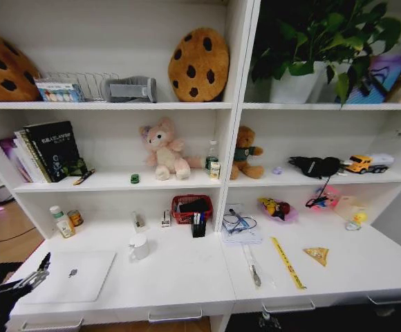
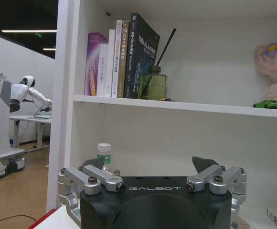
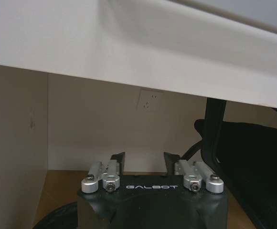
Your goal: Organize the objects on the table.
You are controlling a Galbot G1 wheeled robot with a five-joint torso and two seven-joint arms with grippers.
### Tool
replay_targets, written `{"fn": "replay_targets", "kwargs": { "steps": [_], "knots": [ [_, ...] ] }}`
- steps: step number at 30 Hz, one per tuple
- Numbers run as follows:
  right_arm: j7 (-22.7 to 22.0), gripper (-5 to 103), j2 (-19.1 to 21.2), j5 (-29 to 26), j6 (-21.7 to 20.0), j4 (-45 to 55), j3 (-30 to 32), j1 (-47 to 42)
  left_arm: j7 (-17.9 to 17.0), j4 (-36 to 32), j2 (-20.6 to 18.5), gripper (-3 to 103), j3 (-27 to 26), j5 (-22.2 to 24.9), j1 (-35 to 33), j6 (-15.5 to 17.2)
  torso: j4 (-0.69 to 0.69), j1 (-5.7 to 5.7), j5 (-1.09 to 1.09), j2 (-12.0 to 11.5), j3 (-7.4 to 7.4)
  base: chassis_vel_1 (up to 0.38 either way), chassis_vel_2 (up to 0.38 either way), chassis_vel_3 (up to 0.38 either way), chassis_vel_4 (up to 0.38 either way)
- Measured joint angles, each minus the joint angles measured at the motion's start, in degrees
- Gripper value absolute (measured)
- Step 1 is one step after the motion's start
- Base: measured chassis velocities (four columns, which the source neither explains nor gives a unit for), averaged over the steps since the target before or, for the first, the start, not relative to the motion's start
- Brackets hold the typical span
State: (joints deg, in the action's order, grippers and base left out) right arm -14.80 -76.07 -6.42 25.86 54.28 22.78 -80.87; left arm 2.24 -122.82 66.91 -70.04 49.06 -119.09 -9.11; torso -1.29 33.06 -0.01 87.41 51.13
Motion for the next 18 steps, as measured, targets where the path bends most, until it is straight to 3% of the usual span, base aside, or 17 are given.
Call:
{"fn": "replay_targets", "kwargs": {
  "steps": [7,10,12,18],
  "knots": [
    [-0.51,77,0.71,-0.02,1.08,4.96,0.67,-4.88,0.0,0.0,0.0,100,0.0,0.0,0.0,0.0,0.0,0.0,0.01,0.0,0.0,0.0,0.0,0.0,0.0],
    [-0.85,82,0.9,0.01,1.3,6.93,1.0,-6.75,0.0,0.0,0.0,100,0.0,0.0,0.0,0.0,0.01,0.0,0.01,0.0,0.0,0.0,0.0,0.0,0.0],
    [-1.55,96,1.35,0.02,1.95,13.13,2.29,-13.6,0.0,0.0,0.0,100,0.0,0.0,0.0,0.0,0.0,0.0,0.0,0.0,0.0,0.0,0.0,0.0,0.0],
    [-3.09,100,1.3,1.37,6.07,20.37,4.71,-25.16,0.0,0.0,0.0,100,0.0,0.0,0.0,0.0,-0.01,-0.01,-0.01,0.01,-0.01,0.0,0.0,0.0,0.0]
  ]
}}
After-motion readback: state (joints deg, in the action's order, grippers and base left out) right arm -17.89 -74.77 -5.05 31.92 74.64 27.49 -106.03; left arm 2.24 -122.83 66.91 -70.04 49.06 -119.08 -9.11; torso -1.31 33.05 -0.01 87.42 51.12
